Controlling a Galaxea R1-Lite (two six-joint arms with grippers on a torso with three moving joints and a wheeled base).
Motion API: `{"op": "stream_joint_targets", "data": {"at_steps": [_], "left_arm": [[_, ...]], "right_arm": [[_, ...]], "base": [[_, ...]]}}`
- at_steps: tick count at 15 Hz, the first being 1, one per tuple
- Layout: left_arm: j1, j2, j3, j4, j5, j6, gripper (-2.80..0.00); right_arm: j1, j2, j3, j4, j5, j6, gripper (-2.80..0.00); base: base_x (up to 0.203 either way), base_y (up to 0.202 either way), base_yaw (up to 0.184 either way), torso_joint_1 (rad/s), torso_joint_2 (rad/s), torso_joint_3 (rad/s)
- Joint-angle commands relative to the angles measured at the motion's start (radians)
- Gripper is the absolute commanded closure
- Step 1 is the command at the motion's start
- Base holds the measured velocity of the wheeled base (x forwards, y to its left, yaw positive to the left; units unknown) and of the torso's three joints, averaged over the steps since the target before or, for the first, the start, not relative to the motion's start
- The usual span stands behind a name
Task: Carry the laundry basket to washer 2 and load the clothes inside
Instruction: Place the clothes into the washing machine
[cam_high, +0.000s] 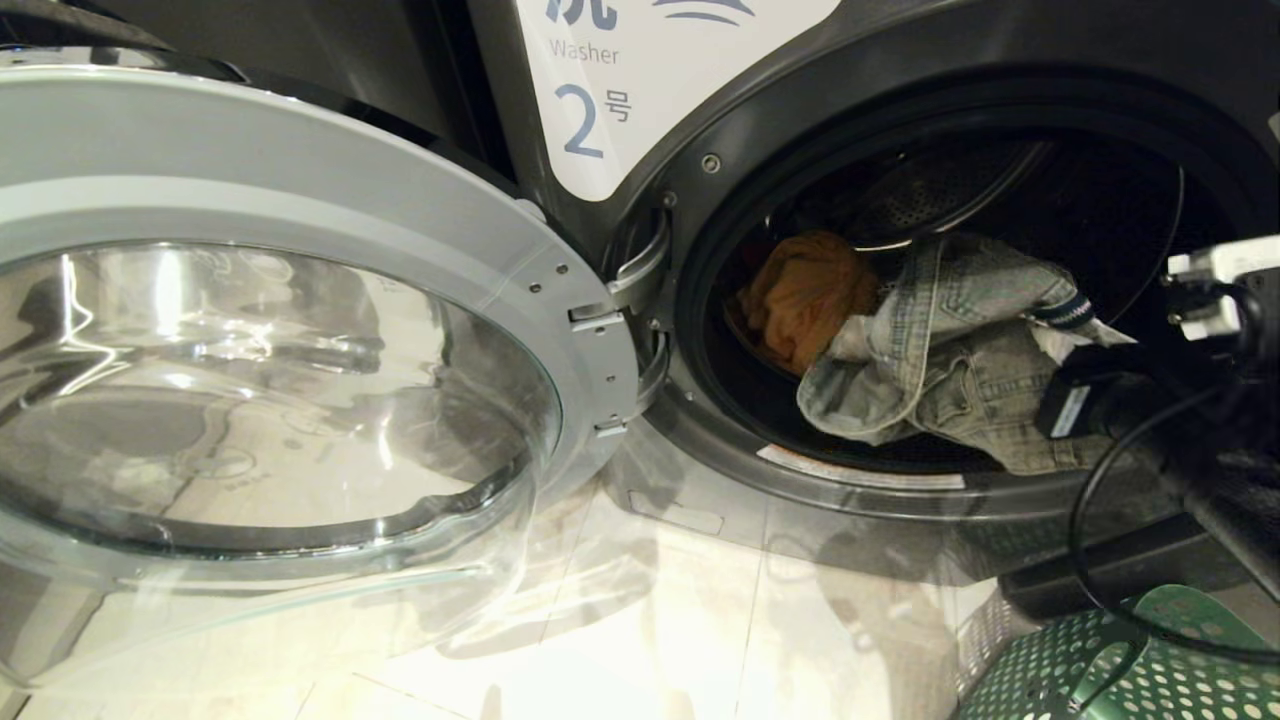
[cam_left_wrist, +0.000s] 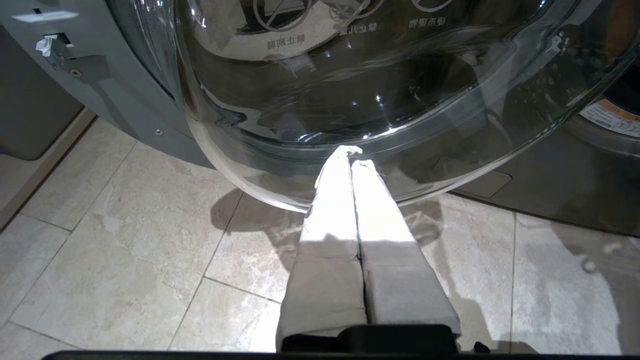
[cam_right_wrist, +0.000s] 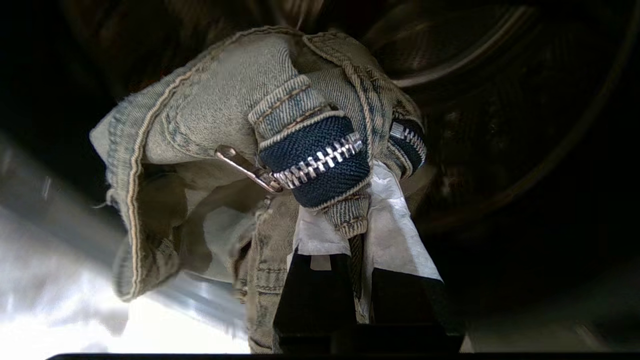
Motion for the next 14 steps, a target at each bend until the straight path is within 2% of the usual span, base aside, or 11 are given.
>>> {"op": "stream_joint_targets", "data": {"at_steps": [1,3,8,12,13,14], "left_arm": [[0.000,0.000,0.040,-0.001,0.000,-0.001,0.00],[0.000,0.000,0.040,-0.001,0.001,-0.001,0.00],[0.000,0.000,0.040,-0.001,0.001,-0.001,0.00],[0.000,0.000,0.040,-0.001,0.000,0.001,0.00],[0.000,0.000,0.040,-0.001,0.000,-0.001,0.00],[0.000,0.000,0.040,-0.001,0.000,-0.001,0.00]], "right_arm": [[0.006,0.161,-0.113,-0.020,-0.008,0.012,0.00],[0.012,0.274,-0.247,-0.038,-0.014,0.009,0.00],[0.016,0.520,-0.507,-0.168,-0.017,-0.115,0.00],[0.011,0.664,-0.714,-0.210,-0.020,-0.139,0.00],[0.009,0.697,-0.763,-0.219,-0.020,-0.145,-2.80],[0.005,0.721,-0.805,-0.224,-0.020,-0.148,-2.80]], "base": [[0.000,0.000,0.000,0.000,0.00,0.000],[0.000,0.000,0.000,0.000,0.00,0.000],[0.000,0.000,0.000,0.000,0.00,0.000],[0.000,0.000,0.000,0.000,0.00,0.000],[0.000,0.000,0.000,0.000,0.00,0.000],[0.000,0.000,0.000,0.000,0.00,0.000]]}}
